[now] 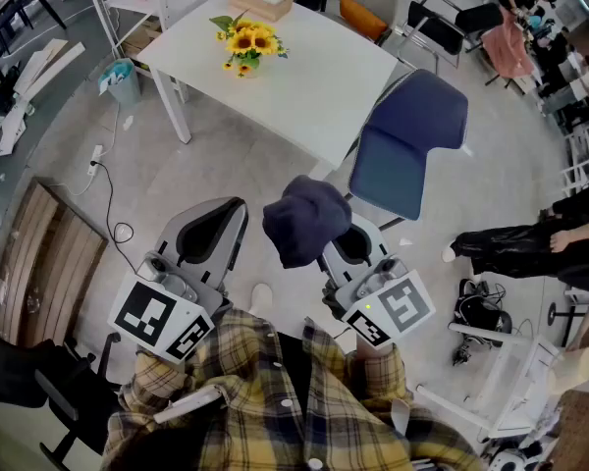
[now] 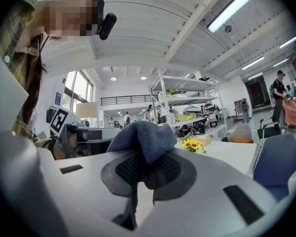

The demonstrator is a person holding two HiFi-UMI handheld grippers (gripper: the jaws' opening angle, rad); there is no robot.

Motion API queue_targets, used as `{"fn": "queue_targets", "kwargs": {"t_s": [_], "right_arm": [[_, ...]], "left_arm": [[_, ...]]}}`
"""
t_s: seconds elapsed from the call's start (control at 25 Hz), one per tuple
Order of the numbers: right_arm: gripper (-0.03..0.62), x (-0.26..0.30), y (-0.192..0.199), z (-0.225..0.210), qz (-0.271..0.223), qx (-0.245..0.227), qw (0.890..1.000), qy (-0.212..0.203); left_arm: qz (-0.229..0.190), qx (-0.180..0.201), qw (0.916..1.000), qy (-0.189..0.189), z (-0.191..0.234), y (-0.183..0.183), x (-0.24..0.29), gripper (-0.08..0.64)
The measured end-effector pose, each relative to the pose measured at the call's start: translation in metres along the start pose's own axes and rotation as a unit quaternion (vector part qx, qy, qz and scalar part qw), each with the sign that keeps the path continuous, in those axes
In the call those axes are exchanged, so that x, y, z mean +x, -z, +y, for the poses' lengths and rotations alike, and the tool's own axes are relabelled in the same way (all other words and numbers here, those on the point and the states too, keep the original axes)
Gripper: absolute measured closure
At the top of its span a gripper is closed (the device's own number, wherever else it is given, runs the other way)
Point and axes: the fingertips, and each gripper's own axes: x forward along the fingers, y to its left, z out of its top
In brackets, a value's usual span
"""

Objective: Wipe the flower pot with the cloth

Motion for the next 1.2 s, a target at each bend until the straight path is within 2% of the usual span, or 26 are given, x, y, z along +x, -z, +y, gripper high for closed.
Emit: {"fn": "queue_targets", "kwargs": {"t_s": [0.28,0.52,0.72,1.0,1.2], "right_arm": [[0.563,-0.007,-0.002,-0.001,-0.003,-0.003,1.0,-0.007],[0.563,-0.011,0.003,0.006,0.004,-0.001,0.999,-0.032],[0.563,-0.008,0.013,0.006,0.011,0.01,0.999,-0.036],[0.563,0.025,0.023,-0.015,0.019,0.02,0.999,-0.021],[0.563,0.091,0.012,-0.029,0.015,0.021,1.0,0.004]], "left_arm": [[-0.002,0.008,0.9999,-0.007,-0.009,-0.001,0.001,0.546],[-0.004,0.01,0.9995,-0.029,-0.014,0.004,-0.008,0.546],[0.0,0.009,0.9991,-0.042,-0.01,0.011,-0.016,0.546],[0.004,0.005,0.9994,-0.033,0.028,0.014,0.005,0.546],[0.006,0.015,0.9998,-0.01,0.096,-0.01,0.028,0.546]]}}
